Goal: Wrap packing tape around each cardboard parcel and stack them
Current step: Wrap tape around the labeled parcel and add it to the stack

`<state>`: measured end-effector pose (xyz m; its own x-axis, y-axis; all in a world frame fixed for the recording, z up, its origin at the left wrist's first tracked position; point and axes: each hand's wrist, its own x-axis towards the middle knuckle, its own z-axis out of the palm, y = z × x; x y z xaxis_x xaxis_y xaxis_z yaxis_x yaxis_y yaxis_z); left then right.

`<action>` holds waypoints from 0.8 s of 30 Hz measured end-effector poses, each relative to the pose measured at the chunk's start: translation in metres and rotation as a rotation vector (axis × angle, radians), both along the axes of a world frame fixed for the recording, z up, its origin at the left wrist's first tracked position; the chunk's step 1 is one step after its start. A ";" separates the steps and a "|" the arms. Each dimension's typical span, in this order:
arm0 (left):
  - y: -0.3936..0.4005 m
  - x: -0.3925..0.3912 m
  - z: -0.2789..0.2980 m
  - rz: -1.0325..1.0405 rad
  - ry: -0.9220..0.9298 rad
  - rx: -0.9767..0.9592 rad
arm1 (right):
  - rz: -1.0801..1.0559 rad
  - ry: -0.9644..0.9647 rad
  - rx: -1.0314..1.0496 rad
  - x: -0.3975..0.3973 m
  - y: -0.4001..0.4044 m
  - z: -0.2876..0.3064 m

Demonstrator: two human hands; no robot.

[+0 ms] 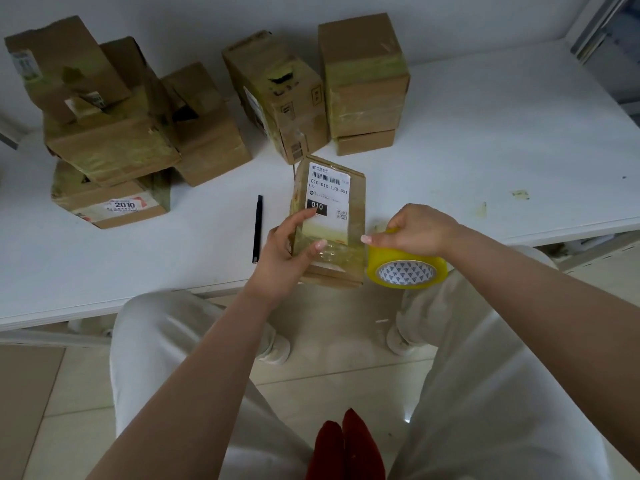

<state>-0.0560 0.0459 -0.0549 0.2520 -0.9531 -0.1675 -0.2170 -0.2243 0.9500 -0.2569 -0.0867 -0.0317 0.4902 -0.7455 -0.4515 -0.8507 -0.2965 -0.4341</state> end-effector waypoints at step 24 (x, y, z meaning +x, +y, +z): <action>0.005 0.007 0.019 0.130 0.227 -0.124 | -0.103 -0.122 -0.009 0.002 -0.002 0.011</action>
